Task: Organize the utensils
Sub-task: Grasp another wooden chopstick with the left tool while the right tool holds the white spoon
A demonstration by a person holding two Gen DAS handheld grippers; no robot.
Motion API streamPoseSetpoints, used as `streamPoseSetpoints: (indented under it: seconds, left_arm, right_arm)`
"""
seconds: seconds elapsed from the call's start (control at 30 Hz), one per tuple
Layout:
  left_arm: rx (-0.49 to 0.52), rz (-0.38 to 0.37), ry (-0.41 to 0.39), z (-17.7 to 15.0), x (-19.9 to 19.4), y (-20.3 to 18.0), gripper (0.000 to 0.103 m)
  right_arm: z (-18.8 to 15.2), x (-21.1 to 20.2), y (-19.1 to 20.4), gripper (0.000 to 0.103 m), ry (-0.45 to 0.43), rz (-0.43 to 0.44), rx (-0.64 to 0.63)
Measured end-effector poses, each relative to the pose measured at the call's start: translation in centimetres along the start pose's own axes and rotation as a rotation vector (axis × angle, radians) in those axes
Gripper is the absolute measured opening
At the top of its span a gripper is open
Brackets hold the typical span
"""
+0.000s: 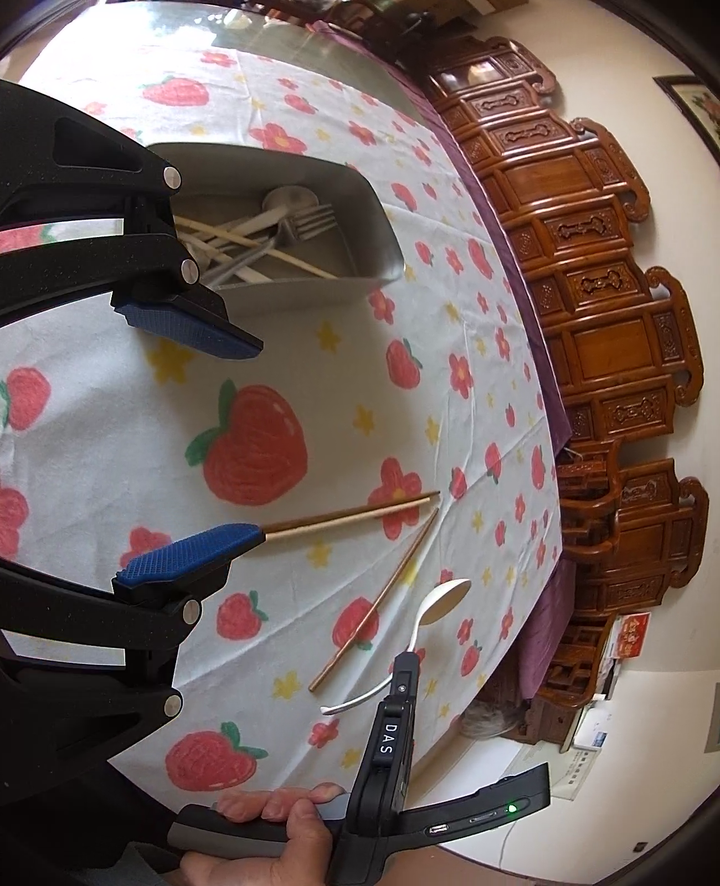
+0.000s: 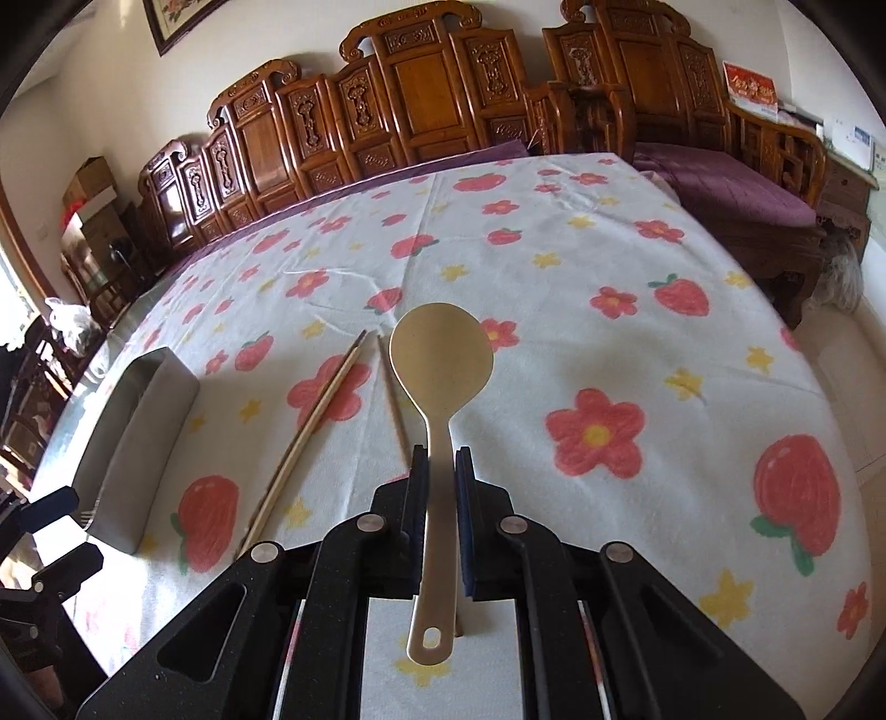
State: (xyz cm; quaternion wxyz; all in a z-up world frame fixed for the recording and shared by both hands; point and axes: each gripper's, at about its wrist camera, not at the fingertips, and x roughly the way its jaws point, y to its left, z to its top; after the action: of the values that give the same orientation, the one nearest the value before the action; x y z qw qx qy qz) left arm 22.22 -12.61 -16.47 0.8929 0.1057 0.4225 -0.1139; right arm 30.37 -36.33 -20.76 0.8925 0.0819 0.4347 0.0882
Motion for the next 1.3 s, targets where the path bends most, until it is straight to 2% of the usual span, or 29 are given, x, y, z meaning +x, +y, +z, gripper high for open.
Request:
streamPoseSetpoints:
  seconds: [0.1, 0.27, 0.53, 0.7, 0.87, 1.03, 1.3]
  left_arm:
    - [0.015, -0.003, 0.008, 0.6, 0.9, -0.7, 0.059]
    - [0.039, -0.011, 0.035, 1.6, 3.3, -1.8, 0.059]
    - [0.071, -0.019, 0.099, 2.3, 7.4, -3.0, 0.049]
    - [0.041, -0.043, 0.112, 3.1, 8.8, -2.7, 0.048]
    - [0.032, -0.036, 0.141, 3.4, 10.5, -2.5, 0.04]
    - [0.005, -0.064, 0.153, 3.6, 11.2, -2.0, 0.039]
    - [0.038, -0.062, 0.153, 4.0, 11.4, -2.7, 0.039]
  right_arm:
    - [0.1, 0.0, -0.2, 0.011, -0.007, -0.048, -0.033]
    - [0.1, 0.2, -0.6, 0.011, -0.003, -0.057, -0.033]
    - [0.1, 0.3, -0.5, 0.011, -0.005, -0.044, -0.028]
    - [0.1, 0.3, -0.2, 0.011, -0.008, -0.039, -0.032]
    - [0.2, 0.3, -0.1, 0.011, -0.011, -0.035, -0.03]
    - [0.3, 0.3, 0.1, 0.011, -0.012, -0.034, -0.034]
    - [0.4, 0.3, 0.3, 0.011, -0.014, -0.032, -0.032]
